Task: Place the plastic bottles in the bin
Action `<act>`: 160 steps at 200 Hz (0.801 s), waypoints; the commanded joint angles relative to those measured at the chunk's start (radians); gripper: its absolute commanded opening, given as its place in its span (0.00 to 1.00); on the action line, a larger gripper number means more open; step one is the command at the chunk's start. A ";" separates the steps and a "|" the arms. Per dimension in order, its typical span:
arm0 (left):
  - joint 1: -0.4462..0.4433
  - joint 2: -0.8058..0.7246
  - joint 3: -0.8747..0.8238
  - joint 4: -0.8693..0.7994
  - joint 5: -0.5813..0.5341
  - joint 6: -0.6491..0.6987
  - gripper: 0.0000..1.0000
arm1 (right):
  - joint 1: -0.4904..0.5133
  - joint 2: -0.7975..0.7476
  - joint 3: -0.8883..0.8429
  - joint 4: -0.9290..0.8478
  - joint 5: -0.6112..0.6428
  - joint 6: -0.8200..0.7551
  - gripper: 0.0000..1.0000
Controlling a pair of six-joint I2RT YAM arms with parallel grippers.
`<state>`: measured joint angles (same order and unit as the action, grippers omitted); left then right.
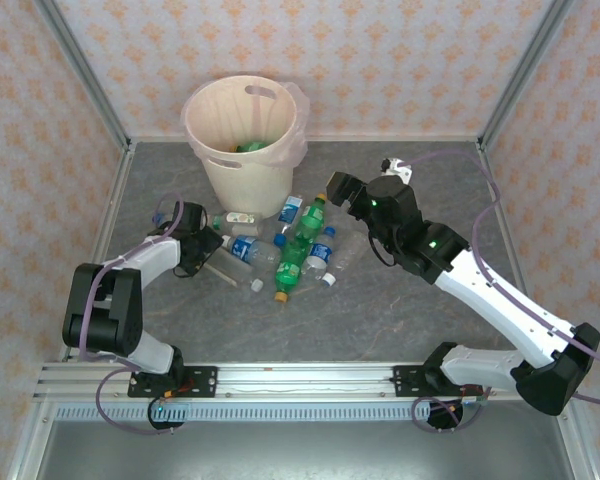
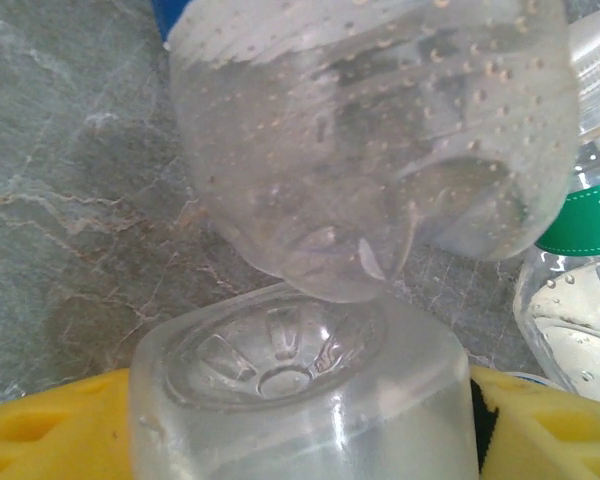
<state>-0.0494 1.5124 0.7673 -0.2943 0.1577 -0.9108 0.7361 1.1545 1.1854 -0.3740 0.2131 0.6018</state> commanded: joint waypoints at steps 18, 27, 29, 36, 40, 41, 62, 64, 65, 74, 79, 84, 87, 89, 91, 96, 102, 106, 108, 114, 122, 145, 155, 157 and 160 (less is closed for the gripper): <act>0.017 -0.005 -0.032 0.003 -0.005 0.022 0.64 | -0.001 -0.005 0.003 -0.006 0.004 0.019 1.00; 0.017 -0.023 -0.037 0.000 -0.009 0.022 0.61 | -0.001 -0.006 0.001 -0.007 0.004 0.021 1.00; 0.017 -0.028 -0.038 -0.002 -0.010 0.020 0.60 | -0.001 -0.008 0.000 -0.007 0.005 0.021 1.00; 0.016 -0.045 -0.041 -0.009 -0.012 0.020 0.60 | -0.001 -0.009 -0.002 -0.008 0.003 0.023 1.00; 0.016 -0.056 -0.043 -0.014 -0.013 0.020 0.60 | -0.001 -0.010 -0.002 -0.008 0.005 0.024 1.00; 0.017 -0.058 -0.042 -0.015 -0.013 0.020 0.60 | -0.001 -0.011 -0.003 -0.008 0.005 0.024 1.00; 0.016 -0.120 -0.044 -0.047 -0.014 0.021 0.59 | -0.001 -0.012 -0.005 -0.006 0.001 0.029 1.00; 0.016 -0.127 -0.044 -0.049 -0.015 0.022 0.59 | -0.001 -0.012 -0.005 -0.008 0.001 0.029 1.00; 0.016 -0.129 -0.044 -0.051 -0.015 0.021 0.59 | -0.001 -0.012 -0.005 -0.006 0.001 0.029 1.00; 0.016 -0.161 -0.041 -0.070 -0.017 0.023 0.59 | -0.001 -0.011 -0.007 -0.005 -0.001 0.029 1.00; 0.016 -0.180 -0.038 -0.080 -0.022 0.023 0.59 | -0.001 -0.010 -0.007 -0.002 -0.002 0.029 1.00; 0.016 -0.199 -0.034 -0.092 -0.024 0.023 0.59 | -0.001 -0.008 -0.006 0.000 -0.003 0.030 1.00; 0.016 -0.209 -0.032 -0.100 -0.028 0.024 0.59 | -0.001 -0.006 -0.004 0.001 -0.004 0.031 1.00; 0.016 -0.218 -0.029 -0.104 -0.027 0.025 0.59 | -0.001 -0.006 -0.004 0.001 -0.004 0.031 1.00; 0.016 -0.227 -0.027 -0.108 -0.028 0.025 0.59 | -0.001 -0.005 -0.005 0.002 -0.006 0.030 1.00; 0.016 -0.247 -0.021 -0.119 -0.030 0.025 0.59 | -0.001 -0.003 -0.004 0.006 -0.009 0.030 1.00; 0.016 -0.271 -0.011 -0.133 -0.035 0.026 0.59 | -0.001 0.003 -0.001 0.008 -0.013 0.030 1.00; 0.016 -0.287 -0.004 -0.143 -0.039 0.026 0.59 | -0.001 0.007 0.003 0.011 -0.017 0.030 1.00; 0.016 -0.295 0.001 -0.148 -0.042 0.026 0.59 | -0.001 0.008 0.004 0.011 -0.018 0.029 1.00; 0.016 -0.318 0.017 -0.158 -0.043 0.027 0.58 | -0.001 0.015 0.006 0.014 -0.024 0.029 1.00; 0.016 -0.346 0.037 -0.168 -0.044 0.031 0.58 | -0.001 0.022 0.013 0.016 -0.031 0.030 1.00; 0.016 -0.401 0.131 -0.194 -0.050 0.042 0.57 | -0.001 0.055 0.034 0.019 -0.050 0.028 1.00; 0.016 -0.410 0.181 -0.206 -0.051 0.046 0.57 | -0.001 0.064 0.043 0.019 -0.056 0.026 1.00; 0.016 -0.411 0.190 -0.209 -0.053 0.047 0.57 | -0.001 0.065 0.045 0.019 -0.056 0.025 1.00; 0.016 -0.411 0.207 -0.214 -0.054 0.048 0.57 | -0.001 0.068 0.048 0.019 -0.058 0.024 1.00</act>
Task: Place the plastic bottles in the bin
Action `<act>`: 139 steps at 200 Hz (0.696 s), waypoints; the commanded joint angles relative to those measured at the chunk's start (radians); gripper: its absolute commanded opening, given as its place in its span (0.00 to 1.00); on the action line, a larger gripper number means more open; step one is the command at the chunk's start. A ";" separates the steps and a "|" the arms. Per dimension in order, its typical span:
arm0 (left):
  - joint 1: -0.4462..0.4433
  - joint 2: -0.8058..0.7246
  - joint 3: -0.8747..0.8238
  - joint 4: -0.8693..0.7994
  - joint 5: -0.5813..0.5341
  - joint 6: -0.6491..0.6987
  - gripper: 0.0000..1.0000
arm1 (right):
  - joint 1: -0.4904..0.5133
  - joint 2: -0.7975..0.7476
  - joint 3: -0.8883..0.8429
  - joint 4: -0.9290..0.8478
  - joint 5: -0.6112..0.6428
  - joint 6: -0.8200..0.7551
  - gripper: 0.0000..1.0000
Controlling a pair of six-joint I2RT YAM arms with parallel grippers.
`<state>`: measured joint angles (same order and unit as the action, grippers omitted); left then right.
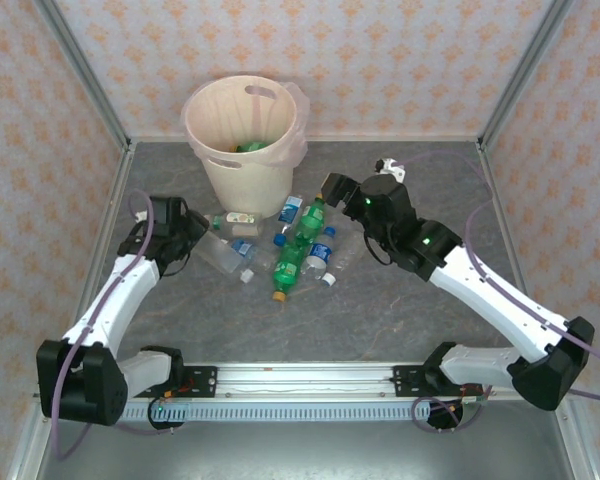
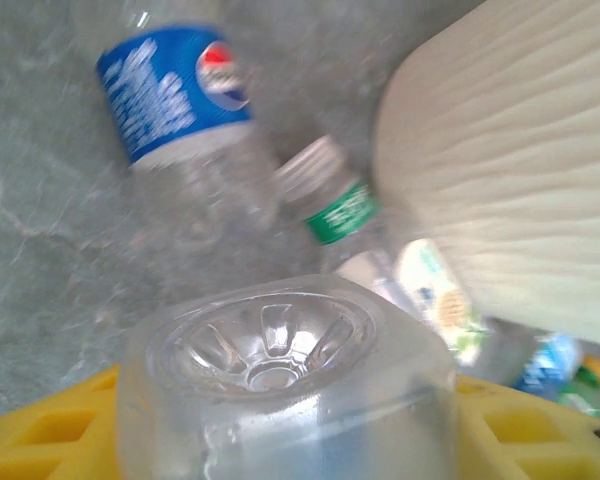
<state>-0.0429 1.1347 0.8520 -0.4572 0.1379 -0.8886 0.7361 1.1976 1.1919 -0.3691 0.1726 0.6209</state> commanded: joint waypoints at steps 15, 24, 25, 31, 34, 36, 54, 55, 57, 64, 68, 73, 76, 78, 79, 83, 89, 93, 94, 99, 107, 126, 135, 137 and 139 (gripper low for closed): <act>0.009 -0.032 0.210 -0.067 -0.036 0.037 0.57 | 0.000 0.031 0.052 0.015 -0.021 0.004 1.00; 0.009 -0.028 0.260 -0.071 -0.041 0.040 0.57 | 0.000 0.033 0.055 0.012 -0.022 0.002 1.00; 0.009 -0.028 0.265 -0.072 -0.041 0.040 0.57 | 0.000 0.033 0.056 0.012 -0.022 0.002 1.00; 0.009 -0.025 0.292 -0.074 -0.043 0.042 0.57 | 0.000 0.033 0.058 0.013 -0.022 0.001 1.00; 0.009 -0.023 0.309 -0.073 -0.044 0.043 0.57 | 0.000 0.032 0.058 0.012 -0.021 0.001 0.99; 0.010 -0.023 0.321 -0.072 -0.044 0.043 0.57 | 0.000 0.033 0.059 0.012 -0.021 0.001 0.99; 0.009 -0.011 0.402 -0.059 -0.043 0.048 0.56 | 0.001 0.029 0.061 0.011 -0.018 0.001 1.00; 0.010 -0.010 0.406 -0.056 -0.043 0.048 0.56 | 0.002 0.030 0.059 0.011 -0.019 0.002 1.00; 0.009 -0.008 0.414 -0.054 -0.043 0.048 0.56 | 0.002 0.028 0.059 0.012 -0.017 0.001 1.00; 0.009 -0.002 0.440 -0.044 -0.042 0.051 0.56 | 0.002 0.028 0.057 0.011 -0.016 0.002 1.00; 0.009 0.002 0.458 -0.040 -0.044 0.054 0.56 | 0.002 0.027 0.057 0.011 -0.016 0.002 1.00; 0.010 0.007 0.477 -0.034 -0.046 0.059 0.56 | 0.002 0.026 0.056 0.010 -0.017 0.001 1.00; 0.010 0.010 0.486 -0.031 -0.047 0.060 0.56 | 0.002 0.026 0.057 0.009 -0.016 0.002 1.00; 0.009 0.012 0.493 -0.030 -0.048 0.061 0.56 | 0.002 0.026 0.056 0.010 -0.016 0.001 1.00; 0.009 0.013 0.497 -0.029 -0.048 0.063 0.56 | 0.002 0.026 0.056 0.010 -0.017 0.001 1.00; 0.009 0.017 0.509 -0.024 -0.050 0.067 0.56 | 0.003 0.026 0.054 0.011 -0.018 0.000 1.00; 0.009 0.022 0.525 -0.019 -0.052 0.072 0.56 | 0.003 0.023 0.053 0.011 -0.019 0.001 1.00; 0.009 0.025 0.535 -0.015 -0.054 0.075 0.56 | 0.004 0.021 0.052 0.012 -0.020 0.001 1.00; 0.009 0.026 0.538 -0.015 -0.055 0.076 0.56 | 0.004 0.022 0.051 0.012 -0.020 0.001 1.00; 0.009 0.030 0.548 -0.014 -0.059 0.082 0.56 | 0.005 0.022 0.050 0.014 -0.021 0.000 1.00; 0.009 0.034 0.560 -0.011 -0.065 0.092 0.56 | 0.006 0.020 0.045 0.014 -0.022 0.002 1.00; 0.010 0.034 0.573 -0.001 -0.078 0.111 0.56 | 0.010 0.020 0.037 0.020 -0.033 0.005 1.00; 0.010 0.033 0.573 0.002 -0.081 0.121 0.56 | 0.012 0.022 0.036 0.022 -0.040 0.005 1.00; 0.010 0.033 0.572 0.002 -0.081 0.121 0.56 | 0.013 0.023 0.034 0.024 -0.042 0.005 1.00; 0.009 0.033 0.572 0.002 -0.080 0.123 0.56 | 0.014 0.022 0.034 0.026 -0.045 0.005 1.00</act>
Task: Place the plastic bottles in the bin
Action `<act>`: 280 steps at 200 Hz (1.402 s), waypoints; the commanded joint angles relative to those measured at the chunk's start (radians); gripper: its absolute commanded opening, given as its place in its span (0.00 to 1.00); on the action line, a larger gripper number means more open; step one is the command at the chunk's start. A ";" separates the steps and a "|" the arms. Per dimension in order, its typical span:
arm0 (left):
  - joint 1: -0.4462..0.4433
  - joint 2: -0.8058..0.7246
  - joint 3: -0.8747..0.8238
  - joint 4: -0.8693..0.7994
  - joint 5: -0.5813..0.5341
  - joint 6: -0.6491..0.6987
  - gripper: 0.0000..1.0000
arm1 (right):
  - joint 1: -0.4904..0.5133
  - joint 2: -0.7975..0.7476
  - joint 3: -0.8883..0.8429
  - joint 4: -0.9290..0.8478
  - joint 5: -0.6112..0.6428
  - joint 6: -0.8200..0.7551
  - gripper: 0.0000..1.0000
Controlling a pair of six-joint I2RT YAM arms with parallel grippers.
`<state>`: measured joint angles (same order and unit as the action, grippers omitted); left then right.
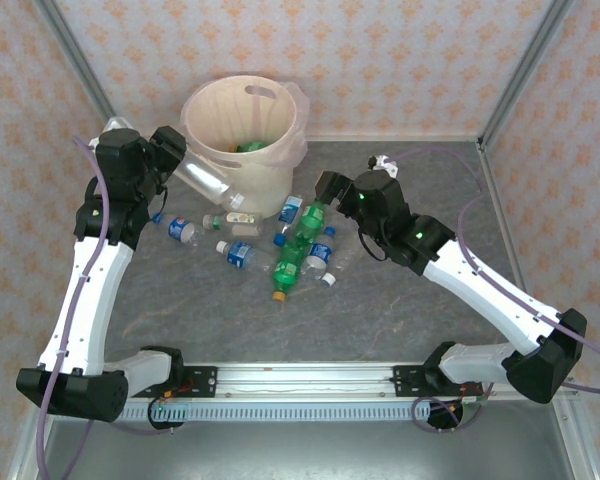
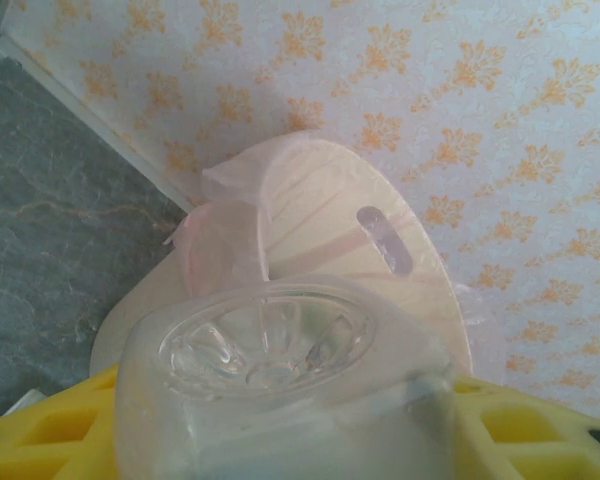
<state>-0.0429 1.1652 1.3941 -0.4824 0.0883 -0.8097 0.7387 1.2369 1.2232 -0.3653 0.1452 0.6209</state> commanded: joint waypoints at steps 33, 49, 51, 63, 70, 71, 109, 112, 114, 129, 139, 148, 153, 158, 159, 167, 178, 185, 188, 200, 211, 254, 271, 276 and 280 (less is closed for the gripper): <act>0.009 -0.015 0.000 0.046 -0.020 0.067 0.56 | 0.028 0.000 -0.006 0.038 -0.037 0.009 1.00; 0.009 -0.017 0.004 0.051 -0.019 0.081 0.56 | 0.037 0.016 0.002 0.039 -0.042 0.007 1.00; 0.009 -0.016 0.006 0.051 -0.019 0.083 0.56 | 0.038 0.019 0.004 0.039 -0.042 0.007 1.00; 0.008 -0.013 0.022 0.053 -0.020 0.091 0.56 | 0.045 0.028 0.014 0.040 -0.041 0.005 1.00; 0.009 -0.006 0.035 0.055 -0.018 0.095 0.56 | 0.048 0.032 0.020 0.040 -0.041 0.002 1.00; 0.008 -0.006 0.036 0.055 -0.018 0.096 0.56 | 0.049 0.032 0.021 0.040 -0.041 0.002 1.00; 0.008 0.019 0.092 0.062 -0.016 0.113 0.56 | 0.068 0.039 0.024 0.054 -0.060 -0.016 1.00; 0.008 0.018 0.092 0.062 -0.018 0.114 0.56 | 0.071 0.040 0.024 0.054 -0.061 -0.017 1.00; 0.008 0.018 0.092 0.062 -0.018 0.115 0.56 | 0.072 0.041 0.025 0.054 -0.062 -0.018 1.00; 0.008 0.015 0.086 0.055 -0.027 0.127 0.56 | 0.085 0.047 0.022 0.055 -0.063 -0.023 1.00; 0.008 0.009 0.074 0.041 -0.036 0.137 0.56 | 0.092 0.051 0.019 0.058 -0.066 -0.027 1.00; 0.008 -0.003 0.054 0.021 -0.045 0.144 0.56 | 0.097 0.054 0.016 0.059 -0.069 -0.029 1.00; 0.008 -0.010 0.038 0.010 -0.049 0.149 0.56 | 0.099 0.057 0.015 0.059 -0.070 -0.029 1.00; 0.008 -0.023 0.018 0.000 -0.056 0.150 0.56 | 0.100 0.058 0.013 0.058 -0.069 -0.026 1.00; 0.008 -0.026 0.016 -0.003 -0.057 0.150 0.56 | 0.100 0.058 0.013 0.058 -0.069 -0.026 1.00; 0.008 -0.050 -0.022 -0.020 -0.065 0.149 0.56 | 0.102 0.060 0.010 0.058 -0.070 -0.022 1.00; 0.008 -0.088 -0.088 -0.039 -0.078 0.150 0.56 | 0.102 0.061 0.006 0.060 -0.067 -0.020 1.00; 0.008 -0.115 -0.135 -0.046 -0.085 0.145 0.56 | 0.102 0.062 0.005 0.062 -0.066 -0.020 1.00; 0.008 -0.128 -0.155 -0.046 -0.085 0.142 0.56 | 0.101 0.061 0.005 0.062 -0.065 -0.020 1.00; 0.008 -0.173 -0.231 -0.050 -0.088 0.131 0.56 | 0.102 0.062 0.009 0.062 -0.063 -0.022 1.00; 0.008 -0.209 -0.286 -0.054 -0.094 0.125 0.56 | 0.102 0.068 0.018 0.057 -0.062 -0.027 1.00; 0.006 -0.276 -0.328 -0.087 -0.166 0.137 0.55 | 0.102 0.085 0.045 0.037 -0.065 -0.036 1.00; 0.008 -0.276 -0.293 -0.090 -0.189 0.152 0.55 | 0.102 0.081 0.043 0.031 -0.065 -0.029 1.00; 0.006 -0.274 -0.280 -0.089 -0.193 0.158 0.54 | 0.102 0.079 0.043 0.029 -0.066 -0.027 1.00; 0.006 -0.272 -0.269 -0.091 -0.199 0.163 0.54 | 0.102 0.077 0.042 0.028 -0.064 -0.026 1.00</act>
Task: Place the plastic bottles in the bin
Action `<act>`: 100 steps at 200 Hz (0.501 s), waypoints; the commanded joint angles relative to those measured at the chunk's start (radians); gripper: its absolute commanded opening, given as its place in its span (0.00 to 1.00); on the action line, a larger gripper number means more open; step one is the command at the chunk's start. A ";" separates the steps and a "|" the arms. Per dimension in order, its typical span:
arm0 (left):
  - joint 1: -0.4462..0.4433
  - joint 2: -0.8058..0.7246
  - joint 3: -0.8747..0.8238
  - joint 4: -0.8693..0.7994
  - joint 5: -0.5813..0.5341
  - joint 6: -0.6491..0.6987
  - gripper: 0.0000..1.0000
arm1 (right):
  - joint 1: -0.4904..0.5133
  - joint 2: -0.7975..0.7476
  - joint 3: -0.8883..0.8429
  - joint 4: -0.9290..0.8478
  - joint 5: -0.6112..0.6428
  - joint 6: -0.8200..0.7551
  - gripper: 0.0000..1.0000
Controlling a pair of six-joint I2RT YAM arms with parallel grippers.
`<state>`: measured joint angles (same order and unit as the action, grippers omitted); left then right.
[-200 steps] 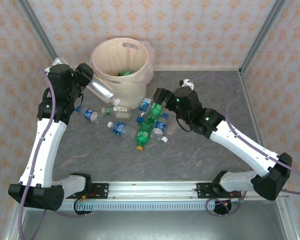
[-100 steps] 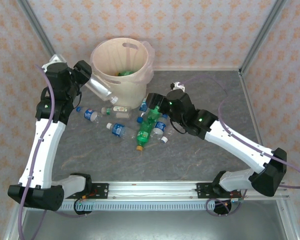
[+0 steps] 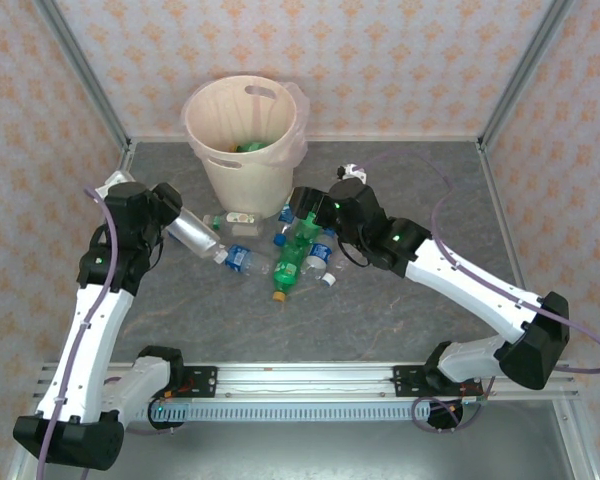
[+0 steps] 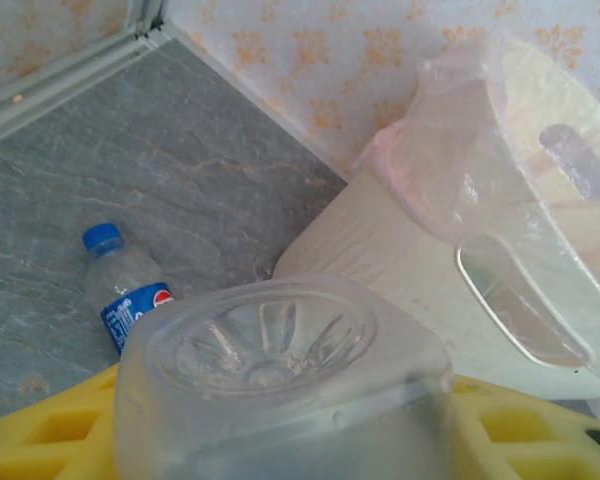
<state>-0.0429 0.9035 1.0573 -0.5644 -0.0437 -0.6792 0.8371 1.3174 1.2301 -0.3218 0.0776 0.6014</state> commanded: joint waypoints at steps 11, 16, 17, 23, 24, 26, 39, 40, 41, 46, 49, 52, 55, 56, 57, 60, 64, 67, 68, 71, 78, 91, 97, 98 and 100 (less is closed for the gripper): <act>0.006 0.004 0.107 -0.009 -0.077 0.050 0.54 | 0.003 -0.010 0.034 -0.019 0.005 -0.003 1.00; 0.007 0.012 0.126 -0.008 -0.079 0.061 0.54 | 0.003 -0.013 0.035 -0.023 0.006 -0.003 1.00; 0.006 0.014 0.129 -0.008 -0.080 0.062 0.54 | 0.003 -0.014 0.035 -0.024 0.006 -0.003 1.00; 0.006 0.027 0.154 -0.006 -0.081 0.072 0.54 | 0.003 -0.019 0.036 -0.028 0.010 -0.002 1.00; 0.006 0.030 0.158 -0.006 -0.081 0.073 0.54 | 0.003 -0.019 0.036 -0.029 0.011 -0.002 1.00; 0.006 0.033 0.166 -0.004 -0.081 0.075 0.54 | 0.004 -0.020 0.036 -0.029 0.011 -0.003 1.00; 0.001 0.058 0.215 0.013 -0.089 0.087 0.54 | 0.003 -0.032 0.036 -0.035 0.024 -0.003 1.00; 0.001 0.061 0.219 0.015 -0.090 0.087 0.54 | 0.003 -0.033 0.036 -0.036 0.025 -0.003 1.00; 0.000 0.063 0.223 0.017 -0.091 0.087 0.54 | 0.003 -0.034 0.036 -0.036 0.026 -0.003 1.00; -0.002 0.073 0.242 0.025 -0.097 0.087 0.54 | 0.003 -0.038 0.035 -0.039 0.029 -0.003 1.00; -0.004 0.079 0.252 0.032 -0.102 0.112 0.54 | 0.003 -0.041 0.037 -0.040 0.031 -0.003 1.00; -0.007 0.085 0.260 0.040 -0.105 0.120 0.54 | 0.003 -0.044 0.038 -0.041 0.033 -0.003 1.00; -0.009 0.091 0.272 0.050 -0.108 0.125 0.54 | 0.003 -0.046 0.039 -0.044 0.035 -0.003 1.00; -0.009 0.092 0.275 0.053 -0.109 0.125 0.54 | 0.003 -0.046 0.039 -0.045 0.035 -0.003 1.00; -0.011 0.095 0.280 0.057 -0.110 0.125 0.54 | 0.003 -0.047 0.039 -0.046 0.036 -0.002 1.00; -0.013 0.103 0.292 0.062 -0.114 0.131 0.54 | 0.003 -0.049 0.039 -0.046 0.036 -0.003 1.00; -0.017 0.113 0.307 0.071 -0.118 0.134 0.53 | 0.003 -0.054 0.039 -0.046 0.040 -0.003 1.00; -0.019 0.121 0.320 0.076 -0.121 0.137 0.53 | 0.003 -0.056 0.039 -0.048 0.041 -0.002 1.00; -0.020 0.125 0.326 0.078 -0.121 0.138 0.53 | 0.003 -0.056 0.039 -0.049 0.041 -0.002 1.00; -0.022 0.134 0.338 0.086 -0.124 0.140 0.54 | 0.003 -0.059 0.037 -0.049 0.043 0.000 1.00; -0.032 0.154 0.373 0.103 -0.131 0.145 0.53 | 0.003 -0.065 0.033 -0.047 0.045 0.001 1.00; -0.058 0.192 0.428 0.147 -0.142 0.155 0.53 | 0.003 -0.075 0.027 -0.041 0.048 0.005 1.00; -0.072 0.206 0.449 0.172 -0.151 0.160 0.52 | 0.003 -0.079 0.025 -0.039 0.047 0.006 1.00; -0.075 0.210 0.454 0.176 -0.153 0.161 0.52 | 0.003 -0.079 0.025 -0.040 0.047 0.006 1.00; -0.079 0.215 0.461 0.182 -0.157 0.163 0.52 | 0.003 -0.079 0.026 -0.041 0.047 0.006 1.00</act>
<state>-0.0792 1.0725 1.4246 -0.5091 -0.1455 -0.5678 0.8371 1.2755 1.2327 -0.3511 0.0902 0.6022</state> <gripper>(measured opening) 0.561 0.996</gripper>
